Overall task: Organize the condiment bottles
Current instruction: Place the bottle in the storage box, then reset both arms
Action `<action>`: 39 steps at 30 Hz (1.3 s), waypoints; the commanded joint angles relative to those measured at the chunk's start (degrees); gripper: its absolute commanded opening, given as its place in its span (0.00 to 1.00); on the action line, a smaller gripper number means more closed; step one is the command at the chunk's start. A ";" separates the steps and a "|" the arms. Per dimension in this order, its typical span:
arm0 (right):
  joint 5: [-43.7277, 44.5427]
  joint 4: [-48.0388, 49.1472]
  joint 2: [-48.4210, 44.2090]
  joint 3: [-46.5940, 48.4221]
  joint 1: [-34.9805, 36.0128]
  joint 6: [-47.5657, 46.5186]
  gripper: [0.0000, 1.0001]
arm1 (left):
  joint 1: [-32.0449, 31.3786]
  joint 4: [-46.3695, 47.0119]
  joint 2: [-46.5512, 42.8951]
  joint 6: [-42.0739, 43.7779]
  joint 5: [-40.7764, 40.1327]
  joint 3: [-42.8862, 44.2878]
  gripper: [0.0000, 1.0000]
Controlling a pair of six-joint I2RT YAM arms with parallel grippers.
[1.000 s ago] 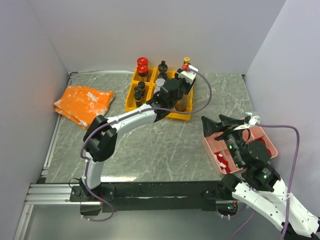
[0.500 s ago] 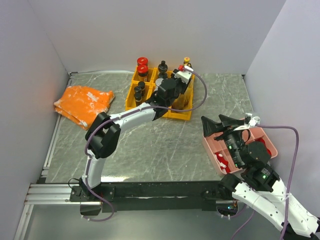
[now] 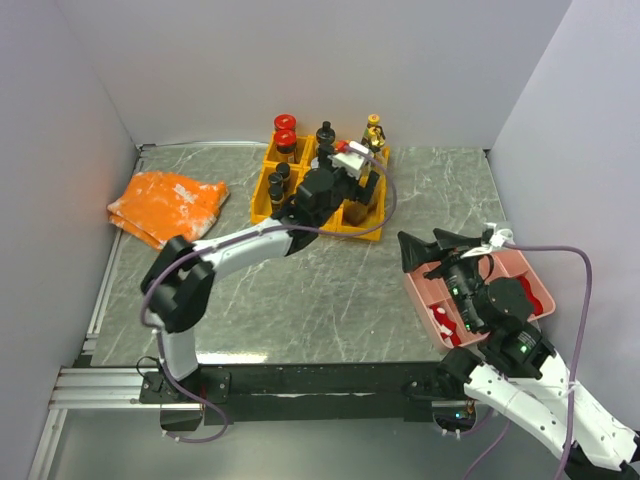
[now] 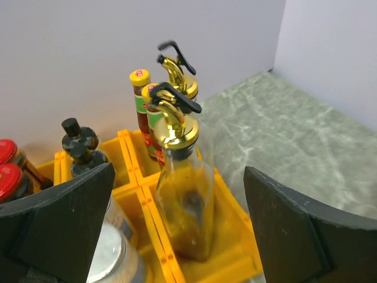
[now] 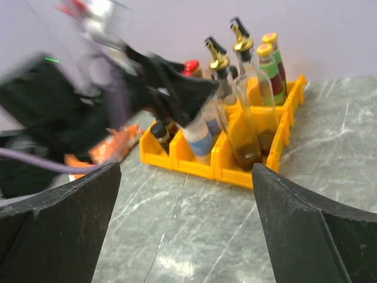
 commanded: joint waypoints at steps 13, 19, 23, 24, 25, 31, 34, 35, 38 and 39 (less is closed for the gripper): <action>-4.25 -9.88 13.12 12.08 0.13 8.86 1.00 | -1.42 -32.54 -42.36 -21.36 -1.54 -14.53 0.96; -5.21 -10.93 11.54 10.86 0.05 12.90 1.00 | -1.42 -39.04 -59.67 -24.09 -2.17 -26.75 0.96; -5.39 -10.14 10.92 9.89 0.05 13.00 1.00 | -1.42 -39.06 -67.26 -26.99 -0.43 -32.02 0.96; -5.39 -10.31 10.83 9.97 0.13 13.17 1.00 | -1.42 -38.88 -68.75 -27.16 0.02 -32.38 0.97; -5.65 -10.32 10.83 9.89 0.05 12.83 1.00 | -1.42 -38.88 -69.29 -27.25 0.29 -32.47 0.96; -5.39 -11.46 10.74 11.29 0.05 12.74 1.00 | -1.43 -39.58 -69.38 -27.17 0.82 -31.42 0.96; -5.57 -11.46 10.48 11.29 0.13 12.56 1.00 | -1.51 -39.14 -69.21 -27.34 1.52 -31.86 0.96; -5.65 -11.37 10.31 11.12 0.13 12.47 1.00 | -1.43 -39.05 -69.03 -27.43 1.70 -31.86 0.97; -5.74 -10.67 9.78 10.50 0.13 12.30 1.00 | -1.51 -38.88 -68.94 -27.34 1.87 -31.77 0.96; -5.74 -10.58 9.69 10.50 0.05 12.21 1.00 | -1.51 -38.88 -68.94 -27.43 1.96 -31.77 0.96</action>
